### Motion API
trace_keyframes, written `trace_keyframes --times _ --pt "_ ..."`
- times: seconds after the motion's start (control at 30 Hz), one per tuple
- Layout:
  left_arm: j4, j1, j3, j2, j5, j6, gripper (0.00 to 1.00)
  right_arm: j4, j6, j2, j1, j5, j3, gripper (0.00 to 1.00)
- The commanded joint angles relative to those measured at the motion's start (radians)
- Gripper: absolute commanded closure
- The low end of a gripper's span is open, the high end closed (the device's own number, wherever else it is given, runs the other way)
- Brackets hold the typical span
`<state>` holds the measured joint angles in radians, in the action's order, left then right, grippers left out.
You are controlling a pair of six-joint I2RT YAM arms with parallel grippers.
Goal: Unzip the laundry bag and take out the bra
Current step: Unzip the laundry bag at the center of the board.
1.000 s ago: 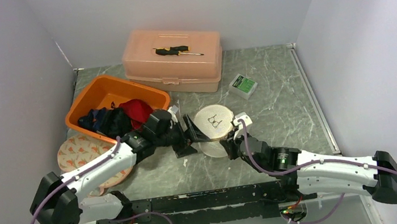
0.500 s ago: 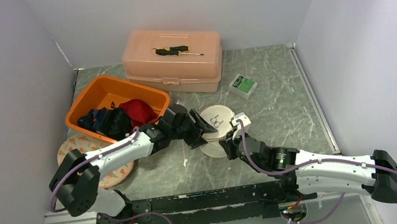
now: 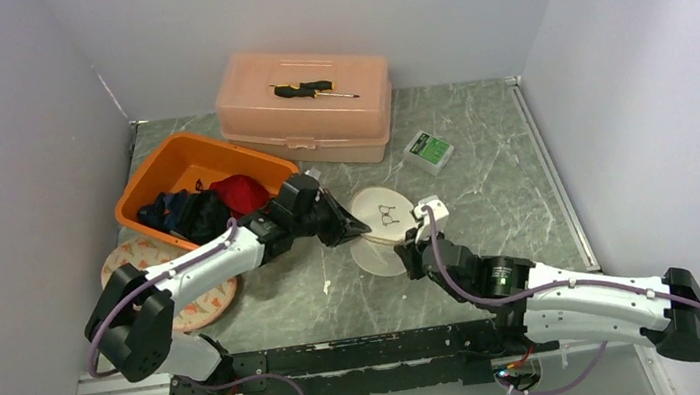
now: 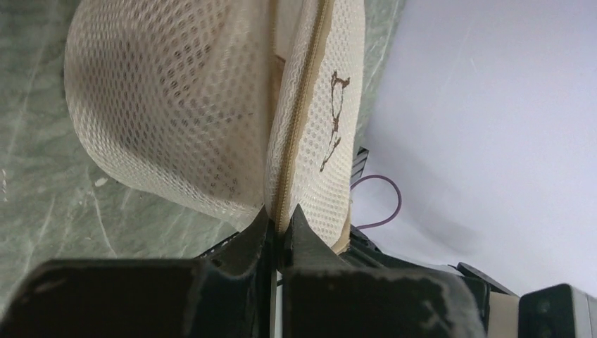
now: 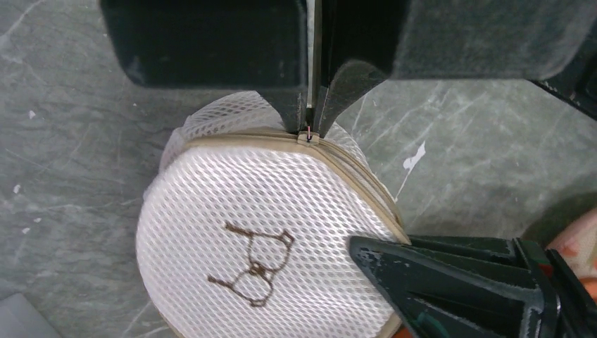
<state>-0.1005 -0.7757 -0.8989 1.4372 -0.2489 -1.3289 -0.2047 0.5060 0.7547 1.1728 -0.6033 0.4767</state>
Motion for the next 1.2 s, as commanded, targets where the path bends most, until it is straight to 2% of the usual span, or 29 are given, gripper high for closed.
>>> trace_keyframes --times 0.0,0.1,0.37,0.5,0.63,0.77,0.97,1.17 --pt "0.024 0.064 -0.038 -0.018 -0.086 0.112 0.97 -0.121 0.057 -0.011 -0.038 -0.08 0.09 1.0" --pt "0.042 0.086 -0.038 -0.016 -0.124 0.14 0.97 -0.141 0.076 -0.027 -0.054 -0.091 0.088 1.0" --pt "-0.046 0.147 -0.102 -0.017 -0.195 0.261 0.97 -0.214 0.126 -0.08 -0.133 -0.099 0.078 1.0" --pt "-0.129 0.194 -0.177 -0.008 -0.252 0.348 0.97 -0.181 0.064 -0.147 -0.137 -0.065 0.078 1.0" --pt "-0.225 0.205 -0.288 0.033 -0.301 0.447 0.97 -0.111 -0.028 -0.194 -0.135 0.038 0.088 1.0" --pt "-0.276 0.206 -0.336 0.082 -0.353 0.523 0.97 -0.126 -0.035 -0.184 -0.133 0.035 0.104 1.0" --pt "-0.201 0.209 -0.217 0.065 -0.35 0.515 0.97 -0.214 0.08 -0.146 -0.136 -0.097 0.057 1.0" --pt "-0.082 0.21 -0.104 0.022 -0.374 0.481 0.97 -0.162 0.089 -0.167 -0.135 -0.052 0.01 1.0"
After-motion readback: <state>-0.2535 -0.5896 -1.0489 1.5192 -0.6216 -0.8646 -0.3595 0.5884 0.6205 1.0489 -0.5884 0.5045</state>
